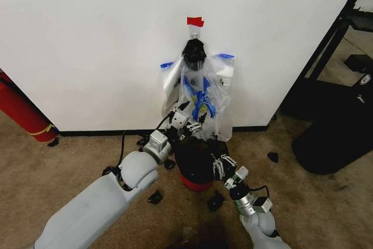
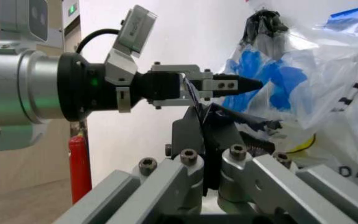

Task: Pick up the garbage bag from the wall and place it over the trash bin.

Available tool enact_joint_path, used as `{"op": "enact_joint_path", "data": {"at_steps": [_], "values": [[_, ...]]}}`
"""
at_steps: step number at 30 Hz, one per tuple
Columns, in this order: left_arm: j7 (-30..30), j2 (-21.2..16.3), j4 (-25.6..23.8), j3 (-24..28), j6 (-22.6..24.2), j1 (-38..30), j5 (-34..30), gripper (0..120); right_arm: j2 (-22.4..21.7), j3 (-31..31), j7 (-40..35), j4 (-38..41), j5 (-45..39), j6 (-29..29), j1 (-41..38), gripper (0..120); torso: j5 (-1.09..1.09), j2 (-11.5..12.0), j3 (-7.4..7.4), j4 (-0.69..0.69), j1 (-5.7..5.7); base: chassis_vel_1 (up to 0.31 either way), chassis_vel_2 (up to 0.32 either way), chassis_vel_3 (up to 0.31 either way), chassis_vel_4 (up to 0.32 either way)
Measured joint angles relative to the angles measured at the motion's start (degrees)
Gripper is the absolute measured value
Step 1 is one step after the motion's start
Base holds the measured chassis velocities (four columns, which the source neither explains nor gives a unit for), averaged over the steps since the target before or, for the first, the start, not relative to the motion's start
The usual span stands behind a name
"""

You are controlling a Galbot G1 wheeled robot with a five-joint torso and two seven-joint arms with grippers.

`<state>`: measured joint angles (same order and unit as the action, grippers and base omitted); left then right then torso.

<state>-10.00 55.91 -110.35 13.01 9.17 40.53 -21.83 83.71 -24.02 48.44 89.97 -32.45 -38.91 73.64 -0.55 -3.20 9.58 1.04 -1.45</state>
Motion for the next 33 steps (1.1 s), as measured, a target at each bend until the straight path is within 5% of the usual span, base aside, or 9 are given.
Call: {"op": "enact_joint_path", "data": {"at_steps": [15,22,33], "values": [[-3.3,0.4,-0.9,-0.2,2.6,0.2,9.5,5,0.4,-0.1,0.0,0.0,0.0,0.0,0.0,0,0.0,0.0,0.0,0.0,0.0,0.0,0.0,0.0,0.0],[-3.1,-0.5,-2.8,-1.6,2.8,2.6,11.2,15,0.6,-0.2,0.0,0.0,0.3,0.0,0.0,0,-0.01,0.0,0.0,-0.01,0.0,0.0,0.0,0.0,0.0],[-3.1,-0.1,-3.1,-3.8,-1.7,4.5,8.6,0,1.2,-0.2,-0.4,-0.5,0.9,0.0,-0.1,0,0.0,0.0,0.0,0.0,0.0,0.0,0.0,0.0,0.0]]}}
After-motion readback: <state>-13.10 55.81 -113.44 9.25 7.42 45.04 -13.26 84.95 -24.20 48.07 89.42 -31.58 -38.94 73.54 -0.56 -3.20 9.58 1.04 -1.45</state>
